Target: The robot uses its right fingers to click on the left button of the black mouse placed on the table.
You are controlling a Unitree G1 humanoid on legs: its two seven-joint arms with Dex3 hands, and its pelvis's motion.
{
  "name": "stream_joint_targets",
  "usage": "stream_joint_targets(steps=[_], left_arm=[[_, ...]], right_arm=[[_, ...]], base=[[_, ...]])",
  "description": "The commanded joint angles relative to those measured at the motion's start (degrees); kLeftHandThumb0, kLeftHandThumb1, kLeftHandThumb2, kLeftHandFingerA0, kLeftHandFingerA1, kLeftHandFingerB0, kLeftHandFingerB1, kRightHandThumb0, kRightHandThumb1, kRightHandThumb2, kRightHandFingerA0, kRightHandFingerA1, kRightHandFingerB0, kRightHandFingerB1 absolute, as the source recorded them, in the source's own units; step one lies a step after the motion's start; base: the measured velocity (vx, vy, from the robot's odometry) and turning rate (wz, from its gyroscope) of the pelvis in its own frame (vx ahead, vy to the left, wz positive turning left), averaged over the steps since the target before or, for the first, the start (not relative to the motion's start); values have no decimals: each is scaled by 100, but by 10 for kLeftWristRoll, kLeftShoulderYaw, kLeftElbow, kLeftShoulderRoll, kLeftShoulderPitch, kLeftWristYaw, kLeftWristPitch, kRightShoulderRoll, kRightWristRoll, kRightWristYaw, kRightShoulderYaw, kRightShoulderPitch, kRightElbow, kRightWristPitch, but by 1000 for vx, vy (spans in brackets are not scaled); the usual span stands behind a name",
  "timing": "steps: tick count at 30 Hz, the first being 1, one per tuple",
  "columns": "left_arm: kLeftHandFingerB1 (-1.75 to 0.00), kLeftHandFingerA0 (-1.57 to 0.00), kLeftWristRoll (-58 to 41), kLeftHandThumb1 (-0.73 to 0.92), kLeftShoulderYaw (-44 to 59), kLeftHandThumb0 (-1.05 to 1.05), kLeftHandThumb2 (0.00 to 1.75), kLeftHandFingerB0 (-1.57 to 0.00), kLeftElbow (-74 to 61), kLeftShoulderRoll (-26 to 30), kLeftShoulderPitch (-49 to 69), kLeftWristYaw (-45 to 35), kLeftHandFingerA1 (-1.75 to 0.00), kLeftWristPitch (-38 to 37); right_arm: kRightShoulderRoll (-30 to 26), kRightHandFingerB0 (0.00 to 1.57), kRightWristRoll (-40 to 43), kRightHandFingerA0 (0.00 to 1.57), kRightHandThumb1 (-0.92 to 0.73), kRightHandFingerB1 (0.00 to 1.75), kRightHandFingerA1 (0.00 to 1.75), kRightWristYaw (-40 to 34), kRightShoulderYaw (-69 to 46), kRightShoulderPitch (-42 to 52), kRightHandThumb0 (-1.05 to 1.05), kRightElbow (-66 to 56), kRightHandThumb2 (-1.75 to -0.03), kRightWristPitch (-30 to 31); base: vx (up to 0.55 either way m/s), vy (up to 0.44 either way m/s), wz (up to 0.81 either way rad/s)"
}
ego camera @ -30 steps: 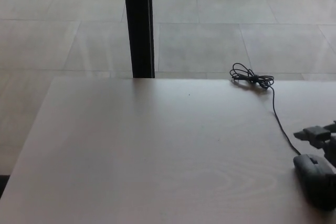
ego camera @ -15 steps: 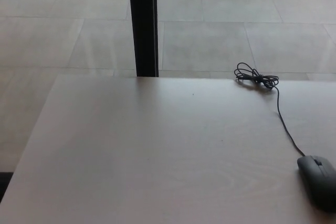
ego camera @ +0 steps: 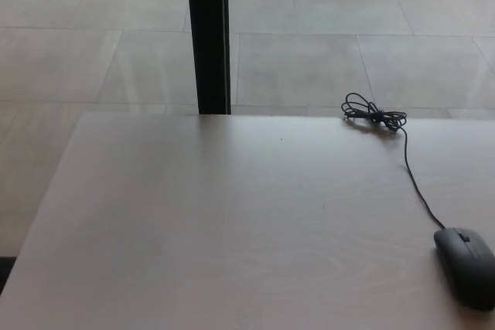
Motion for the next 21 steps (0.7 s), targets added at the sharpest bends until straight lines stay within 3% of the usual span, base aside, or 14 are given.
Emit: stream_joint_targets(steps=[1,2,6,7,8,9,10,11,15,16,17,18,19,21], left_arm=[[-47,-68,-3,92,1,-95,78,-51,1,5,5,-3,-53,-15],[-46,-70,-3,92,1,-94,78,-53,0,4,5,-3,-54,-16],[-47,-68,0,92,-2,-93,83,-51,2,6,-3,5,-56,-12],[-46,-67,1,92,-3,-97,83,-53,3,5,-5,7,-55,-10],[-47,-70,1,92,-4,-93,80,-54,2,4,-4,7,-56,-14],[-46,-68,-2,92,-1,-94,78,-55,0,4,-4,4,-55,-11],[-46,-68,-3,92,0,-94,77,-55,1,5,-5,5,-54,-8],[-47,-68,-3,92,-1,-95,81,-51,1,6,-6,6,-57,-8],[-48,-71,-2,92,-2,-94,80,-53,0,5,-14,5,-56,-12],[-47,-66,1,92,-6,-96,82,-51,1,6,-18,8,-53,-9],[-47,-71,1,92,-6,-93,81,-52,1,5,-20,9,-56,-8],[-47,-69,-1,92,-4,-93,78,-56,0,4,-21,9,-54,-8],[-47,-69,-1,92,-4,-93,78,-57,1,4,-22,9,-53,-8],[-48,-68,-3,92,-2,-94,74,-57,0,3,-20,3,-55,-11]], right_arm=[[109,48,171,82,-83,41,98,-10,-108,36,-52,57,-65,63],[126,37,193,85,-65,55,104,-2,-119,34,-50,63,-103,69],[185,44,252,75,-78,41,112,3,-155,2,-53,140,-64,88],[199,43,282,74,-65,58,103,9,-179,-9,-49,151,-101,112],[210,46,301,77,-74,43,122,13,-192,-16,-57,159,-67,116],[226,47,314,73,-81,41,55,3,-203,-21,-51,152,-64,121],[235,42,335,76,-78,38,87,3,-219,-29,-51,152,-65,130],[249,38,379,71,-68,51,70,6,-251,-46,-54,151,-93,150],[278,42,417,51,-81,36,41,-6,-284,-56,-53,134,-66,171],[278,35,414,45,-66,51,56,-4,-284,-59,-50,140,-99,170],[275,44,406,67,-77,38,47,1,-281,-62,-55,157,-67,163],[273,39,403,50,-82,34,41,14,-279,-62,-52,169,-65,160],[276,25,398,36,-69,47,54,33,-272,-57,-51,174,-100,150],[287,30,392,45,-84,32,41,54,-257,-46,-51,159,-66,165]], base=[[0,0,0],[0,0,0],[0,0,0],[0,0,0],[0,0,0],[0,0,0],[0,0,0],[0,0,0],[0,0,0],[0,0,0],[0,0,0],[0,0,0],[0,0,0],[0,0,0]])
